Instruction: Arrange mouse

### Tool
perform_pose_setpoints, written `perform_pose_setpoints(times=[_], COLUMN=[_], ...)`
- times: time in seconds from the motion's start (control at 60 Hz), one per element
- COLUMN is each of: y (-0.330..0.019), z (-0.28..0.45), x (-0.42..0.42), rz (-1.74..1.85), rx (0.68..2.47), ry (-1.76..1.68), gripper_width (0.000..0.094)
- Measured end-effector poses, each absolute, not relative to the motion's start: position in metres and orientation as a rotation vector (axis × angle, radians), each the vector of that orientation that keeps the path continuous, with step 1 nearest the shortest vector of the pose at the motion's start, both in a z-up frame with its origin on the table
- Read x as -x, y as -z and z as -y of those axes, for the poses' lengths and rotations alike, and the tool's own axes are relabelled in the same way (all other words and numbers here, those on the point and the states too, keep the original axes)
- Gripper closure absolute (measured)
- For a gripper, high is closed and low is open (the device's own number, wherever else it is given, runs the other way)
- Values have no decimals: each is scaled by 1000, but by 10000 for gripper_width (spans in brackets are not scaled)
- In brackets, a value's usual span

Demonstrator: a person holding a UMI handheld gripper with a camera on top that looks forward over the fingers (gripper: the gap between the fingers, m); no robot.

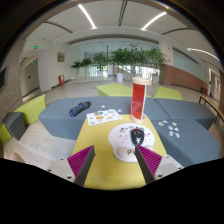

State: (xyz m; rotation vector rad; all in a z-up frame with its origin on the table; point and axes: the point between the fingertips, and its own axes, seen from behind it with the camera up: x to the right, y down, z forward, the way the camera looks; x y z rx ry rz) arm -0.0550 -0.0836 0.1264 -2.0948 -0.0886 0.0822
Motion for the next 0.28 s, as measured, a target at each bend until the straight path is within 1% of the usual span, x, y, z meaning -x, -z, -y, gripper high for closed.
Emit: perform_pose_setpoints(times=[0.133,0.2,0.283], y=[-138,-146,-145], z=[116,120,117], x=[74,77,63], rz=[163,160,107], rx=[2067,2050,2035], ry=[-70,-106,-96], gripper_width=[98,103,94])
